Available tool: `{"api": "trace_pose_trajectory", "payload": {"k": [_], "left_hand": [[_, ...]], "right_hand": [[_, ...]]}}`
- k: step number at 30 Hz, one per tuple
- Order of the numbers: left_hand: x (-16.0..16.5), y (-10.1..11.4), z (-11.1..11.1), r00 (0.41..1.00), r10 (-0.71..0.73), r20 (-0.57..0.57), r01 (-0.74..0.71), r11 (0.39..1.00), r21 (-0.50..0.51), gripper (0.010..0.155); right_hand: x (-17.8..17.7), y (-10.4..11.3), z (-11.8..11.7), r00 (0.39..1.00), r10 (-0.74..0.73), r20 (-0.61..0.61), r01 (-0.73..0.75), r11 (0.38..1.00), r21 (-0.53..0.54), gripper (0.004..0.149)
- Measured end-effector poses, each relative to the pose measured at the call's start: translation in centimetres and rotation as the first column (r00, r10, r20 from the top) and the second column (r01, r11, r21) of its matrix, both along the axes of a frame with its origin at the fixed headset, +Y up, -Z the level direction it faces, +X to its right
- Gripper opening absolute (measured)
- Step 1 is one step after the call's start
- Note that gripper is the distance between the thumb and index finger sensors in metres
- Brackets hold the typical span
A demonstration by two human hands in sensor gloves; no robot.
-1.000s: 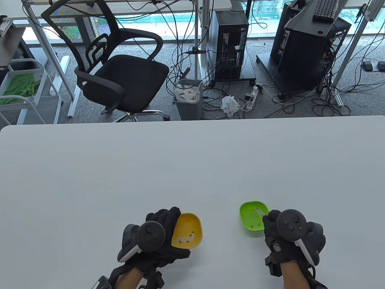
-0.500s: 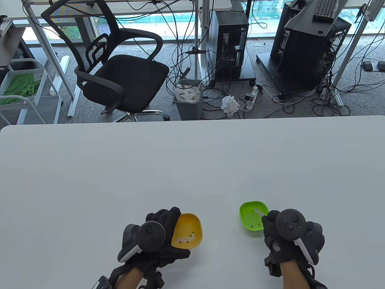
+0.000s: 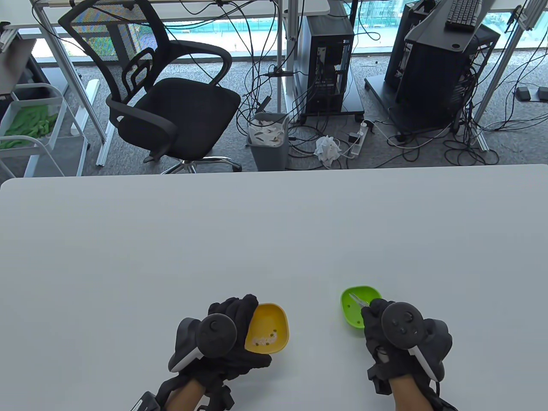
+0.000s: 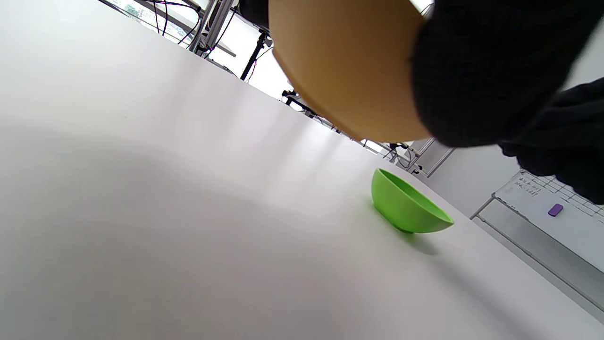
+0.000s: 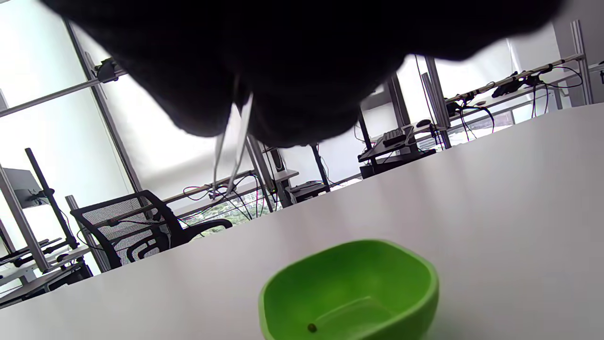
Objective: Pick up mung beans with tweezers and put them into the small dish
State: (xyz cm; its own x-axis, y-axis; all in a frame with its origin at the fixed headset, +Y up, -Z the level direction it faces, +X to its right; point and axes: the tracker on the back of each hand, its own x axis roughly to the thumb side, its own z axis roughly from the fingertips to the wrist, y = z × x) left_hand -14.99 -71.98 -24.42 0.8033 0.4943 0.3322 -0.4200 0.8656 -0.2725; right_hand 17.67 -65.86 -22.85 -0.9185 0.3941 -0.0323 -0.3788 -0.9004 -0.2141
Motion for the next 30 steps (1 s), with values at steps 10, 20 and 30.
{"api": "trace_pose_trajectory", "payload": {"k": [10, 20, 30], "left_hand": [[0.0, 0.0, -0.2, 1.000, -0.007, -0.004, 0.007, 1.000, -0.012, 0.121], [0.1, 0.1, -0.2, 1.000, -0.014, 0.000, 0.014, 1.000, -0.006, 0.122], [0.2, 0.0, -0.2, 1.000, -0.024, 0.001, 0.024, 1.000, -0.002, 0.122]], "right_hand": [[-11.1, 2.1, 2.3, 0.903, 0.258, -0.344, -0.237, 0.966, 0.102, 0.036], [-14.0, 0.2, 2.3, 0.833, 0.387, -0.395, -0.387, 0.918, 0.083, 0.036], [-14.5, -0.2, 2.3, 0.815, 0.413, -0.406, -0.426, 0.903, 0.064, 0.035]]}}
